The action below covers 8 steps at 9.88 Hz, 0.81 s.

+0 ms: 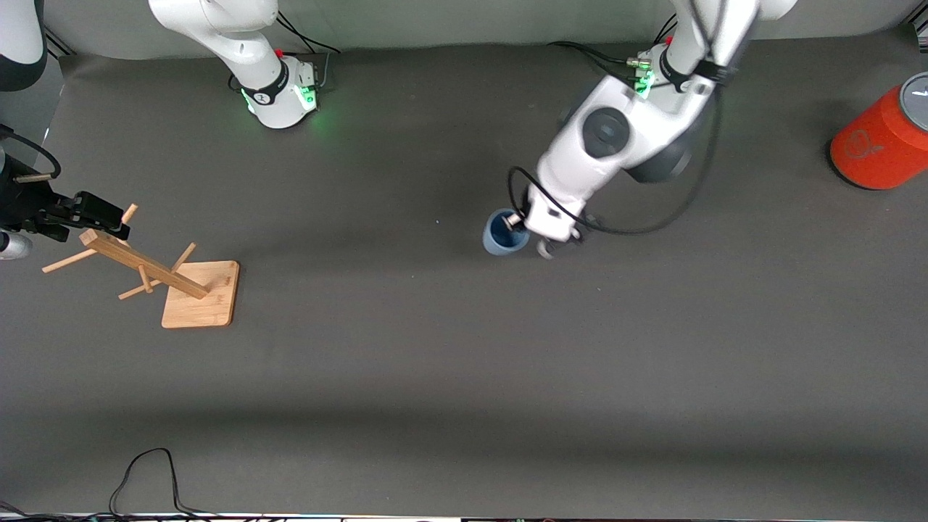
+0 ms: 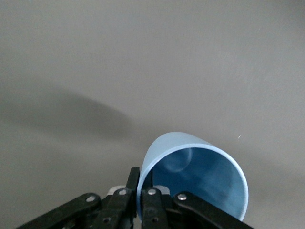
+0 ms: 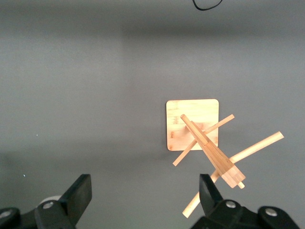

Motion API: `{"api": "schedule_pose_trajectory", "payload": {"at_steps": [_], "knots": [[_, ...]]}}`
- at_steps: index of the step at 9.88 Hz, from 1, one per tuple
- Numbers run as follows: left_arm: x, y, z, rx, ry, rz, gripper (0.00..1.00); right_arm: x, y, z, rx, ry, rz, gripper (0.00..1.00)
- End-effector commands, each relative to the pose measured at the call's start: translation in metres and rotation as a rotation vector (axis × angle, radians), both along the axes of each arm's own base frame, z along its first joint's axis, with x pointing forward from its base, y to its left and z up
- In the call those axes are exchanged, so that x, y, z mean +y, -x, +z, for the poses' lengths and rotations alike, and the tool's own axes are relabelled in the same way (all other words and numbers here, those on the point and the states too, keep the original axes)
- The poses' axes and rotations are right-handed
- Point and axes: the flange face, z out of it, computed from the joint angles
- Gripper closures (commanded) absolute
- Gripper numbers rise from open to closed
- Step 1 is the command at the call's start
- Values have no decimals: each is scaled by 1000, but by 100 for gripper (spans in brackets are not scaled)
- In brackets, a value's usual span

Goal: Rotate and upright cup with both arms
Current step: 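Rotate the blue cup upright with the left gripper and set it down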

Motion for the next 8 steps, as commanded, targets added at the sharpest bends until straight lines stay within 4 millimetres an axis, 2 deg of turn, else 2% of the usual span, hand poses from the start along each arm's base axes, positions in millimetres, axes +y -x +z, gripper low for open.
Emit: {"api": "schedule_pose_trajectory", "payload": {"at_steps": [1, 2, 4, 6, 7, 8], "knots": [[-10, 45, -20, -26, -17, 15, 100, 1, 8, 6, 9, -7, -7, 0], [-22, 61, -43, -14, -65, -13, 100, 2, 9, 7, 9, -9, -9, 0], [-30, 67, -81, -39, -127, -2, 100, 2, 9, 6, 11, -10, -32, 0], [-29, 67, -89, -35, -136, -2, 100, 1, 8, 4, 14, -10, -29, 0], [-27, 65, -89, -36, -138, -4, 67, 1, 8, 3, 17, -10, -29, 0], [-28, 64, -87, -34, -139, 1, 16, 1, 8, 3, 17, -10, -26, 0]]}}
